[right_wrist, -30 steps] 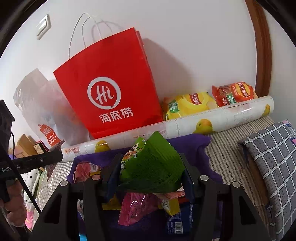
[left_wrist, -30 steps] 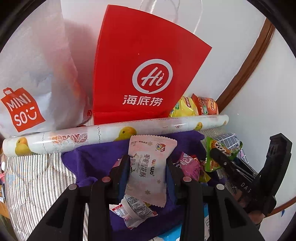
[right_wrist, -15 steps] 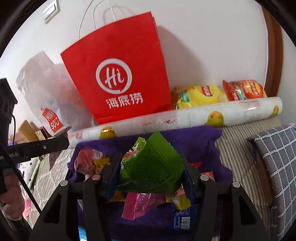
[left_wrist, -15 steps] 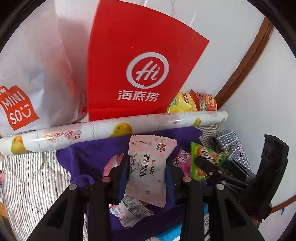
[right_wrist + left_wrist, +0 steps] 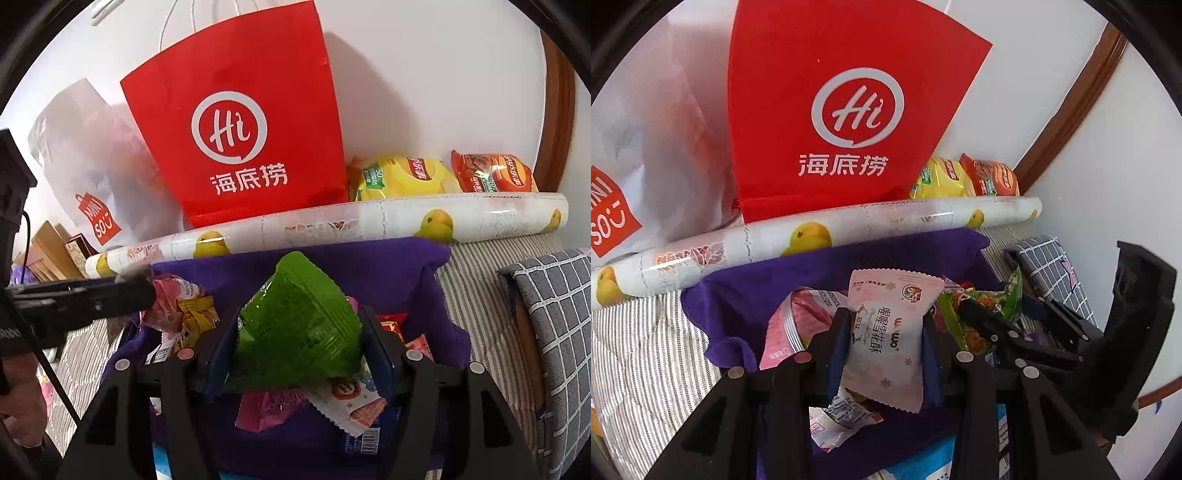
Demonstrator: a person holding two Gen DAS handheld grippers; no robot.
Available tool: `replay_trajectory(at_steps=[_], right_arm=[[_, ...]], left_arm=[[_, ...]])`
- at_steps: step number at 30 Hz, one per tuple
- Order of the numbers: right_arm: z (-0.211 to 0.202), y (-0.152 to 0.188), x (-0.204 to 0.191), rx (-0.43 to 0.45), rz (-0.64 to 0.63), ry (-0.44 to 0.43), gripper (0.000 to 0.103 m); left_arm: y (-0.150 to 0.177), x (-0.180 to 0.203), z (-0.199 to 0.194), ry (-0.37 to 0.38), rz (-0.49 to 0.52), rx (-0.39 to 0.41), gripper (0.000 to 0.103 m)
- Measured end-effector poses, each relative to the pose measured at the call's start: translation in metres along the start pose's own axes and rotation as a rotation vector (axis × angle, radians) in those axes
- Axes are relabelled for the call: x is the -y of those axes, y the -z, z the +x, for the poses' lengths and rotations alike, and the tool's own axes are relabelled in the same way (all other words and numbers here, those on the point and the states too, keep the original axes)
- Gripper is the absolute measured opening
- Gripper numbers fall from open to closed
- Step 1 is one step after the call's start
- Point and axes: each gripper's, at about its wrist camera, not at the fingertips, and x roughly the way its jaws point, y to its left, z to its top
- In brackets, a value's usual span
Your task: Organize snacks
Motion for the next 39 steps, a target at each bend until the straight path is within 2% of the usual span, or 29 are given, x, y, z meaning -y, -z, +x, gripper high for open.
replay_trajectory(at_steps=[7,28,35,39], right_arm=[[-0.01,-0.003,0.003,0.033,0.019,-0.031,0.072],[-0.025,-0.003,0.014,0.082,0.056,-0.034,0.072],[-0.021,-0.002,0.009,0.067,0.03,-0.022,0.072],[-0.021,-0.002,0.008,0.067,0.019,-0.006,0.072]], left_arm=[[0.002,0.0,0.011,0.007,-0.006,-0.035,0.035],[0.005,-0.004,0.034,0.014,-0.033,-0.096,0.036],[0.003,-0.001,0.029,0.008,-0.023,-0.079,0.051],[0.002,0.0,0.026,0.004,-0.019,-0.072,0.054]])
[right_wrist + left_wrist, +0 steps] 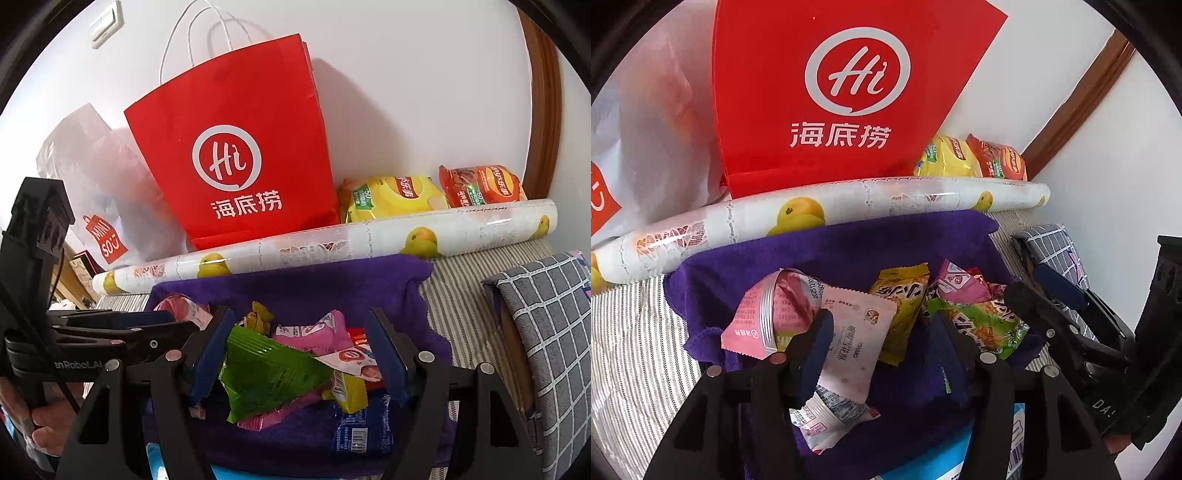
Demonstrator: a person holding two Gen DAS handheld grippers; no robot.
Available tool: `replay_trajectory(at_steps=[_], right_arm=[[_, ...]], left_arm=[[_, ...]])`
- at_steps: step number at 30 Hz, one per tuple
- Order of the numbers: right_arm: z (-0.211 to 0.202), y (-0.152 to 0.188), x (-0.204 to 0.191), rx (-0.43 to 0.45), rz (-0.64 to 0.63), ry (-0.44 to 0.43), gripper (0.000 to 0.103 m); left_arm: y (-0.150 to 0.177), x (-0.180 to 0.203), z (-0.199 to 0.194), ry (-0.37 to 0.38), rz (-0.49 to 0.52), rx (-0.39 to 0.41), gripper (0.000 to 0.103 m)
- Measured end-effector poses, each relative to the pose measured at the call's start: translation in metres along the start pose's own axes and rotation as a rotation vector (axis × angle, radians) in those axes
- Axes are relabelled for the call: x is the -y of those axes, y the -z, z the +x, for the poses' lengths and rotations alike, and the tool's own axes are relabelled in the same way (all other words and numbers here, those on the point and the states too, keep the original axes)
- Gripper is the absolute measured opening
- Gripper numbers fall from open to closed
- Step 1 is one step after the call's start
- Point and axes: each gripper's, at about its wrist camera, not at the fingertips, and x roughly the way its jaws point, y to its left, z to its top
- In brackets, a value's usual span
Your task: Organize snacks
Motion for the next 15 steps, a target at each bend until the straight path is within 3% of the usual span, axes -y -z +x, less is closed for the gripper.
replay_trajectory(at_steps=[15], right_arm=[[-0.025,-0.002,-0.004,0.013,0.015,0.028,0.072]], left_arm=[[0.002,0.009,-0.029,-0.047,0.017,0.029,0.059]])
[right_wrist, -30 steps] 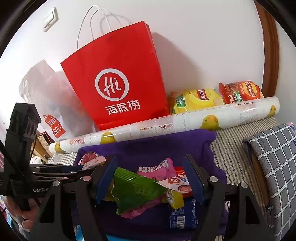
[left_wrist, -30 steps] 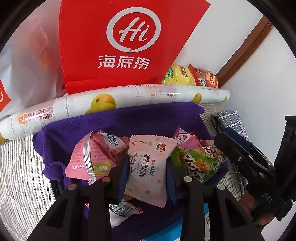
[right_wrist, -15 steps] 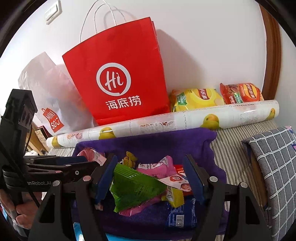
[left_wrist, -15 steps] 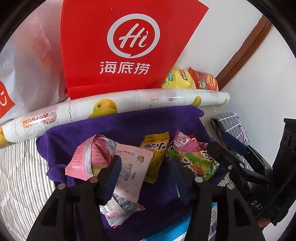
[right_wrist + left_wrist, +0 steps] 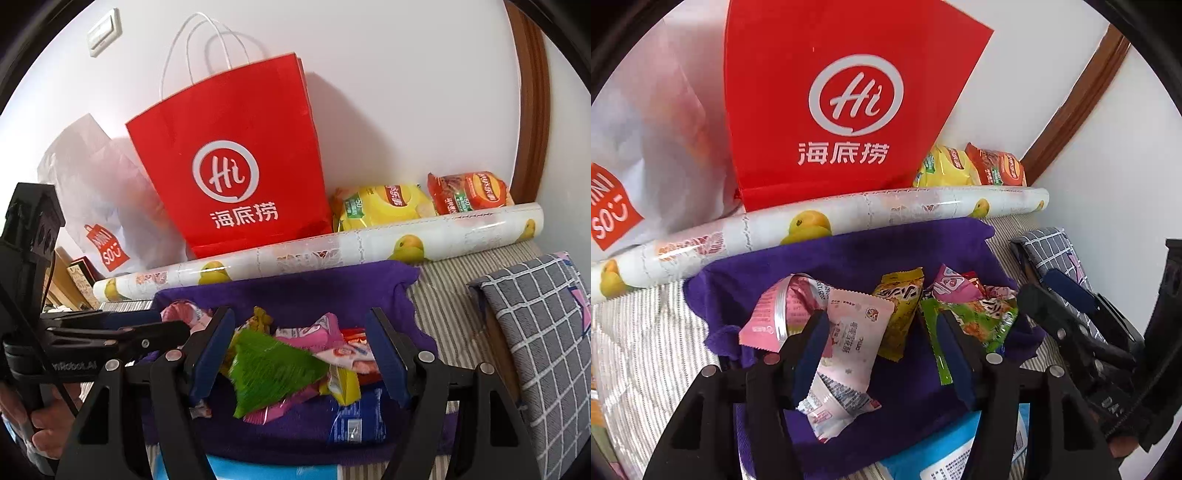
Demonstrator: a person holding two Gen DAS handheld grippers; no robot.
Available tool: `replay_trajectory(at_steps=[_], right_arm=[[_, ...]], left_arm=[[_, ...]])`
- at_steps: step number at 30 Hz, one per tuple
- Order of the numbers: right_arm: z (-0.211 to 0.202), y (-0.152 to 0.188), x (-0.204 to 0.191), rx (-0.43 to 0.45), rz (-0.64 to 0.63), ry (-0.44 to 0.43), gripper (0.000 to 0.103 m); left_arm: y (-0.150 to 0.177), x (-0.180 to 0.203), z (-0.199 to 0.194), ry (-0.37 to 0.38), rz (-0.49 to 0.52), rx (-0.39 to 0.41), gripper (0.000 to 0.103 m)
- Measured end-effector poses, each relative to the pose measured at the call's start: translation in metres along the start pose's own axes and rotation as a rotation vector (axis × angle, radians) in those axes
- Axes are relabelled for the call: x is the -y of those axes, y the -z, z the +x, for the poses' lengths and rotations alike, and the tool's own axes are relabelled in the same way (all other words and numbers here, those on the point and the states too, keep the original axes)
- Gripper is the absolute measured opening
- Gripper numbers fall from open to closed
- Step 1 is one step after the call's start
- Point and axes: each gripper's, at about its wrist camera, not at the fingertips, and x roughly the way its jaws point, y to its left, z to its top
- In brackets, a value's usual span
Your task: Organize snacks
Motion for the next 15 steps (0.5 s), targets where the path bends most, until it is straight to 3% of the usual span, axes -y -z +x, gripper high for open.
replay_trajectory(at_steps=[5,15], right_arm=[[-0.026,0.01,-0.007,-0.018,-0.03,0.057,0.072],[-0.095,0.031,-0.008,-0.029,-0.031,0.067,0.072]], left_arm=[[0.007,0.013,-0.028,-0.036,0.021,0.052,0.066],[0.051,0.047,-0.088,-0.061,0.022,0.097,0.07]])
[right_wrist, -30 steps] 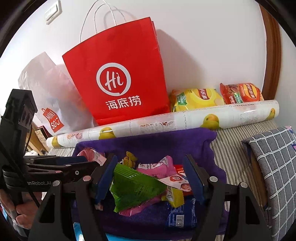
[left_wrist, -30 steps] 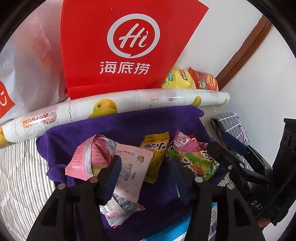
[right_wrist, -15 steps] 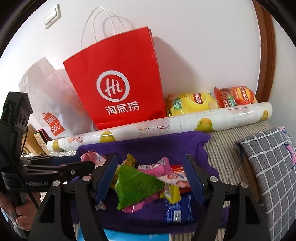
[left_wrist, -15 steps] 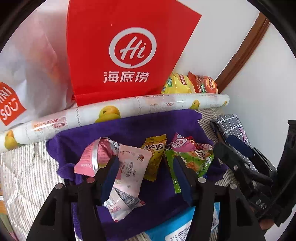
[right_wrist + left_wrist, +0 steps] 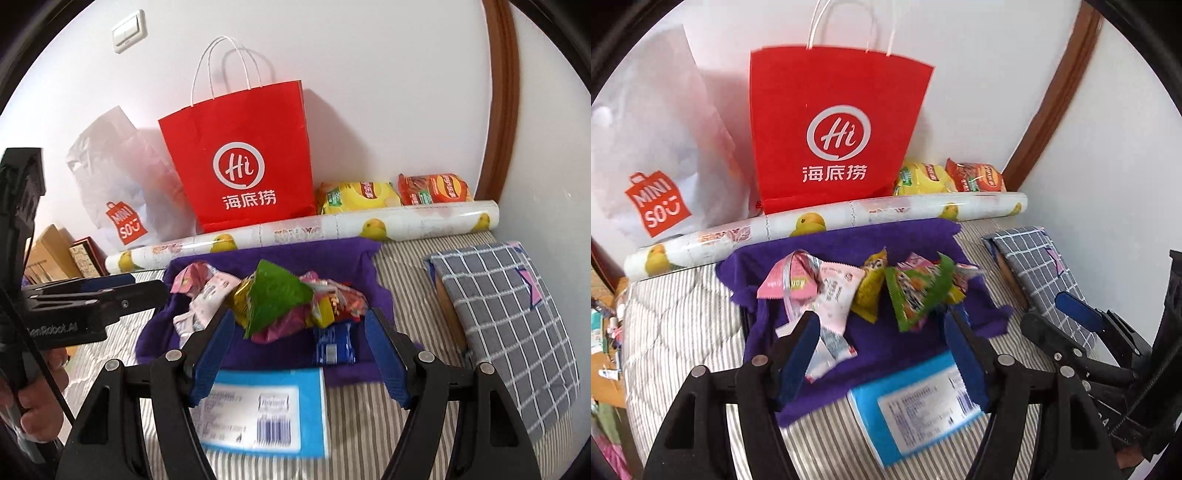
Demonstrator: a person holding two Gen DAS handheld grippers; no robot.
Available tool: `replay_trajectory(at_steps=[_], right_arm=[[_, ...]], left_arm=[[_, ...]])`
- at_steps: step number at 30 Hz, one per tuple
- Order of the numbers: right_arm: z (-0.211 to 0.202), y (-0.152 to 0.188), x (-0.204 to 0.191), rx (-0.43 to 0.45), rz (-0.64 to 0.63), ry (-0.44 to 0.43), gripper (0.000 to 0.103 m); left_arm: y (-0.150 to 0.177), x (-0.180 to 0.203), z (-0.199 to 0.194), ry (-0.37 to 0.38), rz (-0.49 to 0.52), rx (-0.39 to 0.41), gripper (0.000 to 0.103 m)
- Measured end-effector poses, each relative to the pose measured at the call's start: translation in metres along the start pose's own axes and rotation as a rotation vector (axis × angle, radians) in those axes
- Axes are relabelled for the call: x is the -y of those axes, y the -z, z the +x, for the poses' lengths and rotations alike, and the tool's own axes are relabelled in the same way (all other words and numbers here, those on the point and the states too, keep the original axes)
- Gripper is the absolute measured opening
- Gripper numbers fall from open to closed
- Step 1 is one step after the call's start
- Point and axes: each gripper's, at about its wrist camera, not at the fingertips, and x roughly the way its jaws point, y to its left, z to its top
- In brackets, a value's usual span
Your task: Organize snacks
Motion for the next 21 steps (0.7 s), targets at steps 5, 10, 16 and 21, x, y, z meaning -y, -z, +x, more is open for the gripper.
replay_trajectory(at_steps=[5,10,16,21], right_arm=[[-0.032,0.015,-0.003,-0.004,-0.011,0.032,0.072],[-0.071,0.029,-0.003,0.027,0.01,0.034,0.085],[-0.112,0.049,-0.004,0.032,0.016,0.066,0.095],[-0.148,0.07,-0.002,0.052,0.006,0.106,0.102]], left_arm=[[0.019,0.013,-0.033,-0.016,-0.005,0.025,0.075],[0.04,0.024,-0.066,-0.023,-0.028,0.051,0.083],[0.071,0.043,-0.105,-0.078,-0.032,0.091,0.091],[0.094,0.06,-0.136,-0.091,-0.012,0.143,0.097]])
